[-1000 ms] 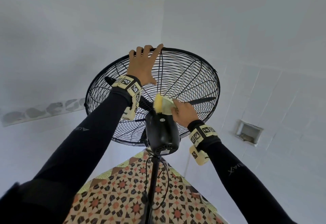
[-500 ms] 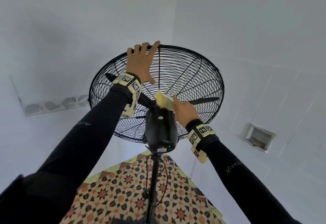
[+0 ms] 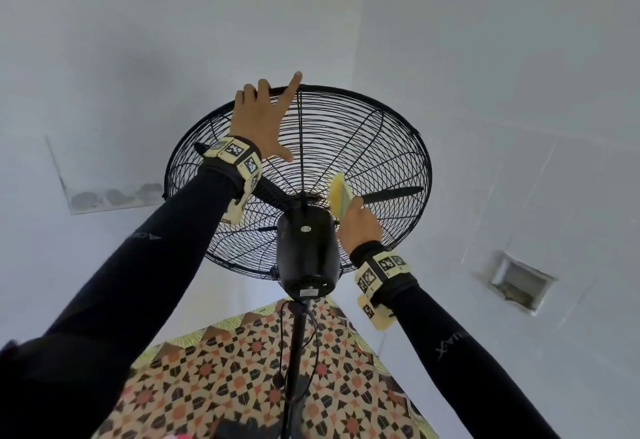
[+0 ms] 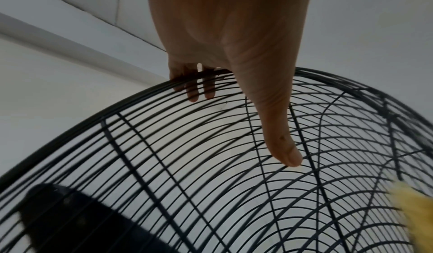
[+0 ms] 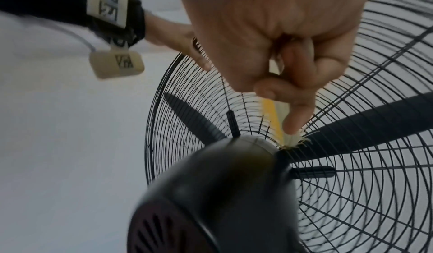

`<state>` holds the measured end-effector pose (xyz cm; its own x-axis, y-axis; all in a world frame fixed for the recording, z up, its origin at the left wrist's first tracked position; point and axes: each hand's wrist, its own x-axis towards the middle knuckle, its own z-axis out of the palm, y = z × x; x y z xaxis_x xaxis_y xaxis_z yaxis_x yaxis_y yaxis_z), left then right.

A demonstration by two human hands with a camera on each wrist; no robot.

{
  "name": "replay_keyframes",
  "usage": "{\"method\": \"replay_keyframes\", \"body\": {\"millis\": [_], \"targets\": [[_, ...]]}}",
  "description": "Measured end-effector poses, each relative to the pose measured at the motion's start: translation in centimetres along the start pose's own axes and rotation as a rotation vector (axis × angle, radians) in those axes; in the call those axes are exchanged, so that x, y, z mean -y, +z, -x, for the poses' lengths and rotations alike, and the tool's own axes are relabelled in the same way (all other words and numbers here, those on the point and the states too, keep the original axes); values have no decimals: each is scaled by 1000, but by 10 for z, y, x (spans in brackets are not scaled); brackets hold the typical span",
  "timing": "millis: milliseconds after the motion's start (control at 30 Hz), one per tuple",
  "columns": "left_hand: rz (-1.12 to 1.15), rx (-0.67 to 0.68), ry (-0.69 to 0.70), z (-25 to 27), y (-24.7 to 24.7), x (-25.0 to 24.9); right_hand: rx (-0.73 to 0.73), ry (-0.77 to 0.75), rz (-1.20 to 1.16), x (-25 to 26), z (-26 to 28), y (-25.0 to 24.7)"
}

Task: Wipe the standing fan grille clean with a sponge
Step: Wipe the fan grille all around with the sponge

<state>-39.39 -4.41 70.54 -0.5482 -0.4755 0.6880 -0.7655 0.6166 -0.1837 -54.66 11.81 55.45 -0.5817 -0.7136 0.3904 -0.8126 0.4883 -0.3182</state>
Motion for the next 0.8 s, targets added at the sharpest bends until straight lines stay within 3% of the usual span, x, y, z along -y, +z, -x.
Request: {"method": "replay_keyframes", "body": {"millis": [200, 267, 367, 400, 500, 633, 800], "targets": [[-82, 52, -78, 6, -14, -28, 0, -302, 24, 6, -9, -1], [-130, 63, -97, 7, -18, -40, -10, -223, 24, -4, -14, -1], [-151, 76, -140, 11, -22, -47, -2, 85, -61, -27, -19, -5], [-145, 84, -144, 12, -22, -46, 0, 108, -91, -33, -20, -6], [-154, 94, -126, 11, -24, -45, -15, 56, -193, -24, -16, -11], [-162, 103, -116, 9, -26, -51, 7, 175, -375, 17, -12, -13], [-150, 97, -137, 13, -27, -43, 74, 25, -535, 52, 0, 12]]}}
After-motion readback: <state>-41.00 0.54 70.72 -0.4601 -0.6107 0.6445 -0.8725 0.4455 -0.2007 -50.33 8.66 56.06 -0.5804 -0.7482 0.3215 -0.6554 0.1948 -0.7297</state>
